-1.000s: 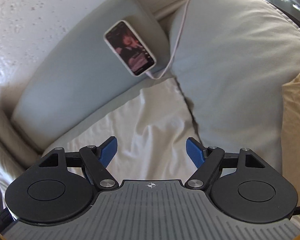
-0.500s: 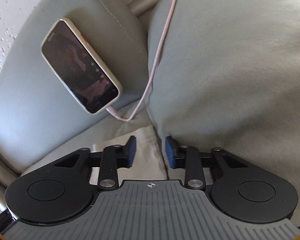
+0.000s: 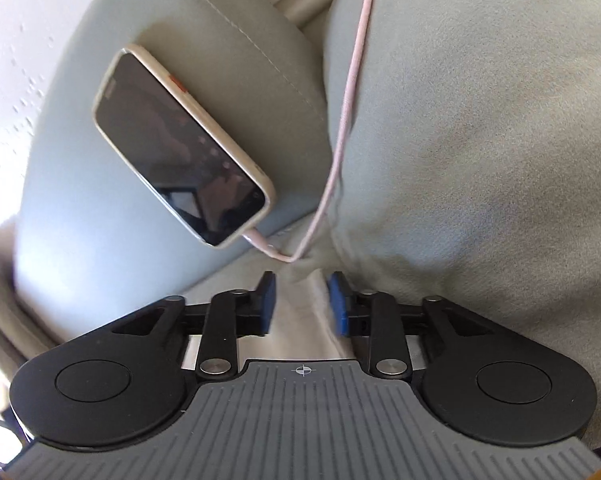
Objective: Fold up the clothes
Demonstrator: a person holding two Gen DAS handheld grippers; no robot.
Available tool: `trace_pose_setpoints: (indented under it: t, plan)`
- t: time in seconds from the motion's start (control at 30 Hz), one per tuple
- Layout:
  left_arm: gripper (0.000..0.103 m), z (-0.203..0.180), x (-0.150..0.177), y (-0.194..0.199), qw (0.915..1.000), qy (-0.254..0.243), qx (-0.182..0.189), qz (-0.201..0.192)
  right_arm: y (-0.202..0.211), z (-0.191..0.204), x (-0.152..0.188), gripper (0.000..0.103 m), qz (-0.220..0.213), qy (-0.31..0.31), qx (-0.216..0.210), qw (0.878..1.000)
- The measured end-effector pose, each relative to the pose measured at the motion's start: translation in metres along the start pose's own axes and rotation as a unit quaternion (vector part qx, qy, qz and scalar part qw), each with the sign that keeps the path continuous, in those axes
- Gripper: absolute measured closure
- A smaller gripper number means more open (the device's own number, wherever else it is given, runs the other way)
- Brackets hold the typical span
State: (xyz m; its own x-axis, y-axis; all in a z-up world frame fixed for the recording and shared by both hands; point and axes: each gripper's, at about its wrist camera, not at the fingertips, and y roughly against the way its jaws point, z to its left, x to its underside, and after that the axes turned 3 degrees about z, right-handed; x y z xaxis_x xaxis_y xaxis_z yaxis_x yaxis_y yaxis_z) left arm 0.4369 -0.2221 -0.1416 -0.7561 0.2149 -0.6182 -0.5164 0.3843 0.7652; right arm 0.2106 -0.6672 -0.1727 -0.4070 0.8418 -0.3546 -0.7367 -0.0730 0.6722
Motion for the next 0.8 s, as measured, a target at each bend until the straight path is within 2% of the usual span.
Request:
trace_pose_setpoints:
  t: [0.07,0.13,0.17,0.2,0.3,0.4,0.5,0.63,0.73,0.77,0.8]
  plan:
    - [0.064,-0.001,0.000,0.001,1.0000,-0.003,-0.002,0.002,-0.003,0.004,0.002,0.071,0.003,0.015,0.020,1.000]
    - [0.067,-0.007,0.001,0.000,0.9996,-0.026,-0.011,0.001,-0.008,0.013,0.007,0.082,0.000,0.054,0.056,0.997]
    - [0.086,-0.011,0.001,-0.001,0.9991,-0.038,-0.016,0.000,-0.011,0.018,0.010,0.086,-0.001,0.074,0.074,0.995]
    - [0.101,-0.016,0.001,0.001,0.9983,-0.053,-0.023,-0.005,-0.013,0.022,0.013,0.091,-0.003,0.093,0.091,0.991]
    - [0.102,-0.025,0.006,0.013,0.9946,-0.079,-0.054,-0.041,-0.011,0.034,0.021,0.099,-0.027,0.129,0.125,0.983]
    - [0.101,-0.028,0.011,0.023,0.9903,-0.084,-0.081,-0.075,0.007,0.046,0.027,0.099,-0.093,0.172,0.154,0.968]
    - [0.101,-0.034,0.017,0.026,0.9843,-0.093,-0.113,-0.099,0.016,0.050,0.027,0.099,-0.131,0.199,0.167,0.957]
    - [0.101,-0.043,0.025,0.031,0.9756,-0.090,-0.153,-0.130,0.003,0.059,0.034,0.099,-0.146,0.241,0.193,0.940]
    - [0.101,-0.046,0.029,0.042,0.9683,-0.082,-0.170,-0.164,0.003,0.062,0.042,0.099,-0.180,0.242,0.176,0.937]
    - [0.100,-0.047,0.028,0.038,0.9684,-0.086,-0.176,-0.155,0.001,0.064,0.044,0.099,-0.177,0.249,0.179,0.935]
    - [0.099,-0.048,0.027,0.031,0.9695,-0.088,-0.181,-0.140,-0.008,0.065,0.043,0.099,-0.156,0.257,0.192,0.934]
